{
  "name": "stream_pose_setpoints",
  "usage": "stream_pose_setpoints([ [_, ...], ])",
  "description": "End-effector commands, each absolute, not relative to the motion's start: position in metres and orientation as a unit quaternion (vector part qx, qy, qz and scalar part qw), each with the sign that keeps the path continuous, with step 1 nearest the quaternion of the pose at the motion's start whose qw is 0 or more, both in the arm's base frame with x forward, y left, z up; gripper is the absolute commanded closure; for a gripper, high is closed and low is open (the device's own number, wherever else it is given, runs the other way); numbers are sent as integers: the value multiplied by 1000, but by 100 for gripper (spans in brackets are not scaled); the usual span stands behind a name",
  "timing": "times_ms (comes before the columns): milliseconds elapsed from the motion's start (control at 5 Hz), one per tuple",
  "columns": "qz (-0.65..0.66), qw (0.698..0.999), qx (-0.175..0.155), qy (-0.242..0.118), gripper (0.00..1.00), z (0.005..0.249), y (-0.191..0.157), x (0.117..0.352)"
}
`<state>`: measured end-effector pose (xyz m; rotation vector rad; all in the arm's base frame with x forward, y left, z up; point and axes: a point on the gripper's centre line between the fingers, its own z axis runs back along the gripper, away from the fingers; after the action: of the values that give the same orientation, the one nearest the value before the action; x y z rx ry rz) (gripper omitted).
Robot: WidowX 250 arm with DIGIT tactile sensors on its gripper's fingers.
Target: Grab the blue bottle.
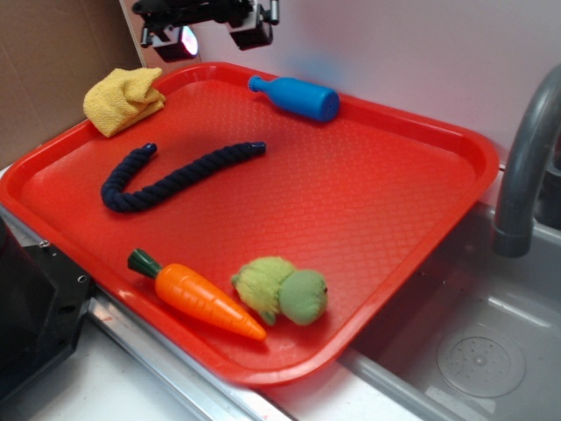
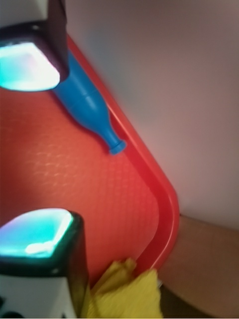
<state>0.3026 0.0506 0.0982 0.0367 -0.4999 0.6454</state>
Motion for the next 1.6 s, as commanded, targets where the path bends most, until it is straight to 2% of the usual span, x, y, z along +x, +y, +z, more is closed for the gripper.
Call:
stream_pose_setpoints([
  [0,302,916,20,-263,0,105,51,336],
  [200,290,921,20,-260,0,96,41,324],
  [600,274,928,28,-252,0,75,45,351],
  [1000,279,925,18,-256,0,81,42,348],
  [1400,286,933,26,-219,0,53,40,360],
])
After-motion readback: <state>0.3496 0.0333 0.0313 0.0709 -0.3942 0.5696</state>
